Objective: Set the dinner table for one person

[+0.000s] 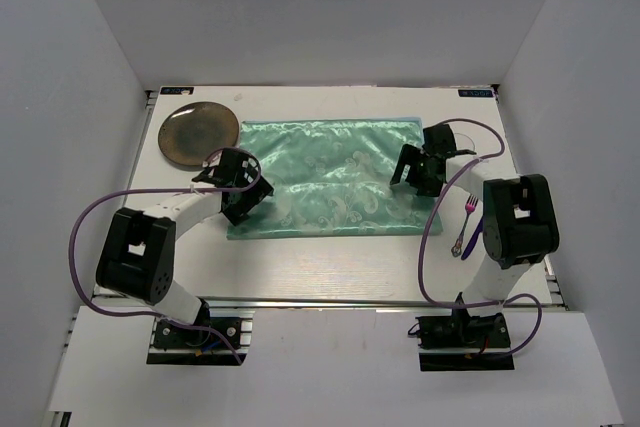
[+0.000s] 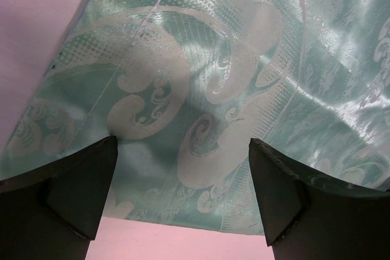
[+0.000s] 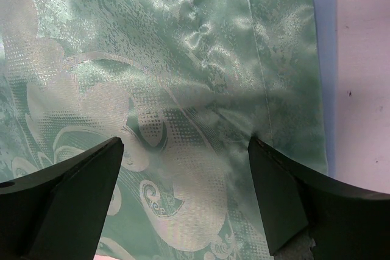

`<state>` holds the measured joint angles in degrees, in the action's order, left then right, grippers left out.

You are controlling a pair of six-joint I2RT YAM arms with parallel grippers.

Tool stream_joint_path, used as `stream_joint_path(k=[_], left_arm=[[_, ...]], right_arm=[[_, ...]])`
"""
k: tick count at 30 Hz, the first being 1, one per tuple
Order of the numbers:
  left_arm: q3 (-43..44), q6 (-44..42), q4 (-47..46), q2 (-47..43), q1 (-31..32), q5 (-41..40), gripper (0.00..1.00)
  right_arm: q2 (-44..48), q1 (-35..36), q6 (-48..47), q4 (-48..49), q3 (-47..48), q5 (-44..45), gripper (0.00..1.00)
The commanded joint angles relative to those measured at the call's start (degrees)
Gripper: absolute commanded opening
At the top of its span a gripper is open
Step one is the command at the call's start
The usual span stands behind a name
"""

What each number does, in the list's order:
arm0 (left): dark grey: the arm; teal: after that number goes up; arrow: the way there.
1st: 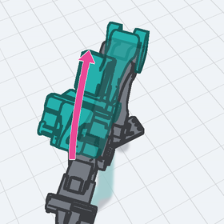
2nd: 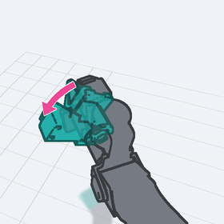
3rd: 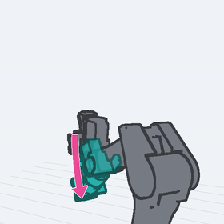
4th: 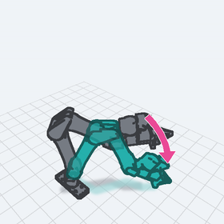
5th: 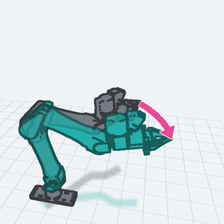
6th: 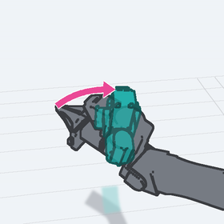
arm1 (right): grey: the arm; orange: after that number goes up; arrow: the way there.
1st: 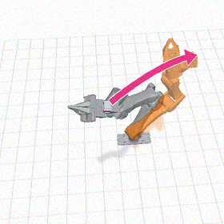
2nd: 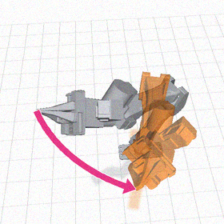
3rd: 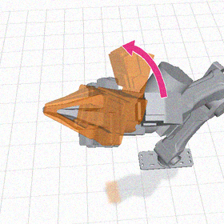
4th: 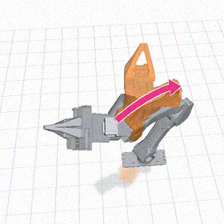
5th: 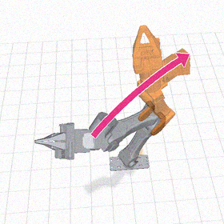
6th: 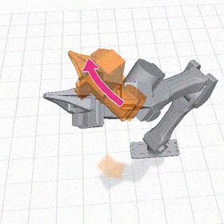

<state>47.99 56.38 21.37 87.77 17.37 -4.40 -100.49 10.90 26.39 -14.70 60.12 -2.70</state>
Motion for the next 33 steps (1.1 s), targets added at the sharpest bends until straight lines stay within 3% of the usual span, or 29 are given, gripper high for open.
stream_joint_path(k=[1,11,13,17,21,23,26,31,33], left_arm=[[3.4,-0.7,2.2,-3.7,-0.8,-2.1,0.98],[11.9,3.0,8.6,-9.0,-2.0,-13.1,0.98],[12.1,4.4,7.9,-9.5,-4.0,-16.1,0.98],[11.3,12.1,7.0,-10.0,-8.8,-19.0,0.98],[6.1,17.0,-0.4,-8.8,-15.4,-15.4,0.98],[1.9,17.8,-10.1,-6.5,-19.4,-9.9,0.98],[0.8,18.3,-17.0,-1.9,-22.3,-7.3,0.98],[1.6,18.3,-20.6,3.4,-24.7,-6.9,0.97],[1.3,17.5,-25.6,6.2,-25.7,-6.1,0.92]], right_arm=[[1.3,0.2,0.2,-0.6,1.6,-0.5,0.89],[8.1,1.1,-4.6,-2.2,11.5,-13.5,0.89],[13.5,1.8,-5.8,-1.7,10.7,-20.1,0.89],[29.5,2.8,-1.6,10.4,-0.7,-36.4,0.89],[42.5,3.6,7.5,21.5,-9.7,-47.6,0.89],[48.2,4.3,8.8,21.5,-10.9,-49.1,0.89],[54.1,4.4,9.2,19.8,-12.3,-51.7,0.89],[58.0,4.6,10.2,19.9,-15.4,-54.9,0.89],[58.9,4.4,10.1,21.3,-16.3,-55.9,0.89]])
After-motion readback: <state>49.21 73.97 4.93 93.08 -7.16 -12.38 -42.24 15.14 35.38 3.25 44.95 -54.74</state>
